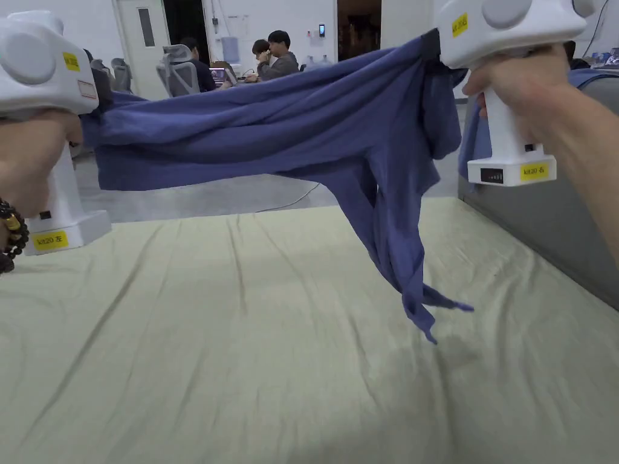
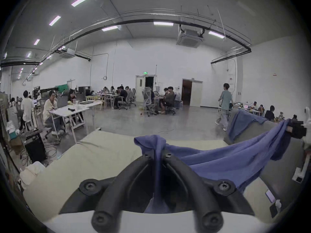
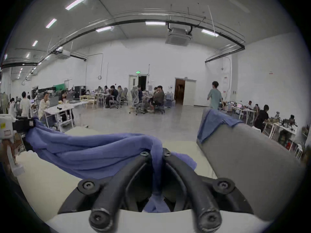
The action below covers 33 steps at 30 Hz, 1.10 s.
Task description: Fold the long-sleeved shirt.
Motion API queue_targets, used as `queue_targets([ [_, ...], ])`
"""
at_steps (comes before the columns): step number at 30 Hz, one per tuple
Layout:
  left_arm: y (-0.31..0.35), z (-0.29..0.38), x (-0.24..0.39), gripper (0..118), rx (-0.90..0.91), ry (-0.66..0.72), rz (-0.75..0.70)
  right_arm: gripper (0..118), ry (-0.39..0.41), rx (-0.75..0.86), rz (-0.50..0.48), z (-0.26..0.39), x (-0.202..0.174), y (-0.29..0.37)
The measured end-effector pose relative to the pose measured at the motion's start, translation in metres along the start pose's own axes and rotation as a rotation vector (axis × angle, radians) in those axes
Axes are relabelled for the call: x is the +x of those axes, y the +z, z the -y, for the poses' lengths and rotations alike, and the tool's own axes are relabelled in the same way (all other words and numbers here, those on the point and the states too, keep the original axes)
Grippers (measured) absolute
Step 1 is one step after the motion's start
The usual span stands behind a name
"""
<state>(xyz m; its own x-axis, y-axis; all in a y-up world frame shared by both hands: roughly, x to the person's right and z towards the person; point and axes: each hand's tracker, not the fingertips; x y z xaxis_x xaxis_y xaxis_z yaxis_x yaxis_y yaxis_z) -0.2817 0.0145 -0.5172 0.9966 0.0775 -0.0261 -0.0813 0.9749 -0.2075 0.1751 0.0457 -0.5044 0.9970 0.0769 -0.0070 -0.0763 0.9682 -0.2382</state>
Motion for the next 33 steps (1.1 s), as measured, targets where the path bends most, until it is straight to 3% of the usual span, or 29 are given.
queue_targets([
  [11, -0.057, 0.189, 0.007, 2, -0.276, -0.006, 0.021, 4, -0.062, -0.267, -0.047, 0.209, -0.014, -0.075],
  [17, -0.054, 0.231, 0.006, 2, -0.327, 0.001, 0.015, 4, -0.046, -0.292, -0.06, 0.247, -0.023, -0.076],
  [22, 0.001, 0.227, -0.001, 2, -0.272, -0.038, 0.046, 4, -0.02, -0.244, -0.063, 0.253, -0.027, -0.012],
  [26, 0.073, 0.263, -0.012, 2, -0.307, -0.095, 0.084, 4, -0.014, -0.257, -0.053, 0.296, -0.035, 0.069],
  [30, 0.133, 0.334, -0.03, 2, -0.476, -0.057, 0.114, 4, 0.0, -0.44, -0.082, 0.376, -0.046, 0.133],
  [33, 0.153, 0.402, -0.038, 2, -0.685, -0.087, 0.133, 4, 0.058, -0.678, -0.134, 0.441, -0.061, 0.152],
])
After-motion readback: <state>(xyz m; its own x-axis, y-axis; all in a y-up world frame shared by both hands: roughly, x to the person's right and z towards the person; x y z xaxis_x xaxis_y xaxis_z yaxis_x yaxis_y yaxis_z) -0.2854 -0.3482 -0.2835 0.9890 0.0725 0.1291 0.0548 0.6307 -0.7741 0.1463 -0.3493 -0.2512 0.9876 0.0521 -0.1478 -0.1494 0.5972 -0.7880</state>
